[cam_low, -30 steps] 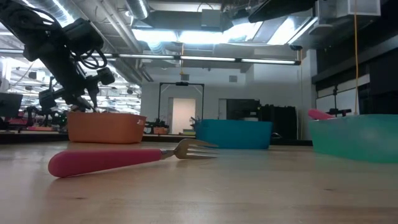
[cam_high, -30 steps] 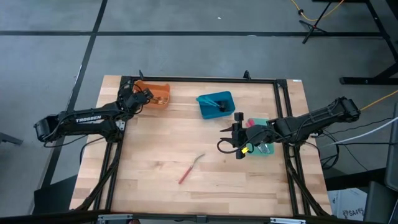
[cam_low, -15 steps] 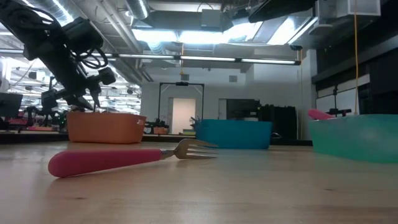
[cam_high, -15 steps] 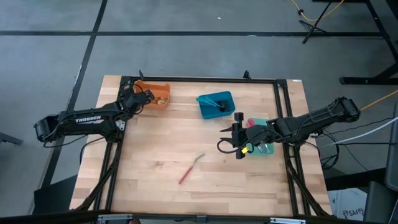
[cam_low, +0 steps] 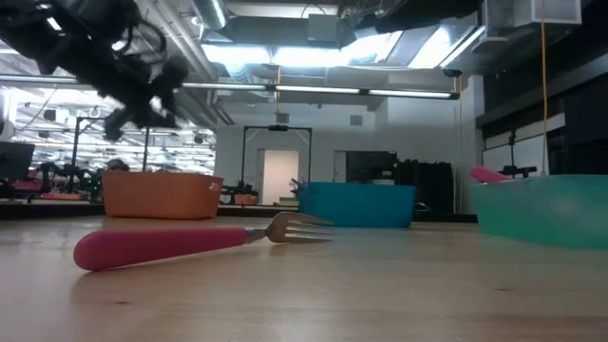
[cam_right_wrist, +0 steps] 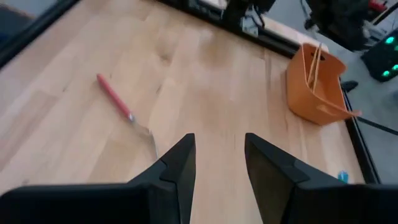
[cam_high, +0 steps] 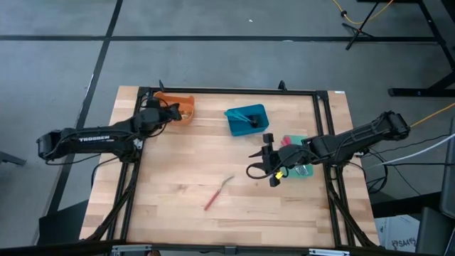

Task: Sort silverware by color (type)
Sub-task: Put the pink fork into the green bin

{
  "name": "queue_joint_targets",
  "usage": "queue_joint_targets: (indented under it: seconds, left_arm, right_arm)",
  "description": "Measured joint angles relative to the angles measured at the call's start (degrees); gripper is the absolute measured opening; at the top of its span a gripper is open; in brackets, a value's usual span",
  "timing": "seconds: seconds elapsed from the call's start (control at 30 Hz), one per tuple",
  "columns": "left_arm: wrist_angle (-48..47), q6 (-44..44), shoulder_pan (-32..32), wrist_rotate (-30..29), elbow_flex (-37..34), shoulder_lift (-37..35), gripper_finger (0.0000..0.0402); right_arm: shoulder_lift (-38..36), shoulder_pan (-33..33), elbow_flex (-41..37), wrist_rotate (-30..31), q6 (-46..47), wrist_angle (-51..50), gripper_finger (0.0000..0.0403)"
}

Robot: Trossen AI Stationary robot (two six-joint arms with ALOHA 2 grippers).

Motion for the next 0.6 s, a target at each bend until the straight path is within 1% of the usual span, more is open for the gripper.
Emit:
queue_joint_targets:
  seconds: [0.1,0.17,0.27,0.33,0.4,0.5,0.6]
  left_arm:
    - [6.7,6.2,-3.0,5.8,0.0,-0.8,0.0084]
    - [10.8,10.0,-5.4,9.8,0.0,-0.8,0.0084]
    - [14.0,13.8,-9.7,12.9,0.0,-0.8,0.0084]
    - [15.1,15.7,-12.9,13.1,0.0,-0.8,0.0084]
    - [15.4,17.3,-16.2,12.6,0.0,-0.7,0.0084]
    - [15.7,19.4,-21.2,11.2,0.0,-0.7,0.0084]
    - [15.9,20.4,-26.2,8.6,0.0,-0.1,0.0084]
  right_arm:
    - [2.0,0.0,0.0,-0.8,0.0,4.1,0.0128]
    - [3.6,0.0,0.0,-3.0,0.0,6.8,0.0128]
    - [6.3,0.0,0.0,-6.8,0.0,10.8,0.0128]
    - [8.1,0.0,0.0,-9.6,0.0,13.6,0.0128]
    - [10.1,0.0,0.0,-11.1,0.0,15.9,0.0128]
    - [13.0,0.0,0.0,-11.9,0.0,19.8,0.0128]
    - [15.6,0.0,0.0,-12.3,0.0,23.6,0.0128]
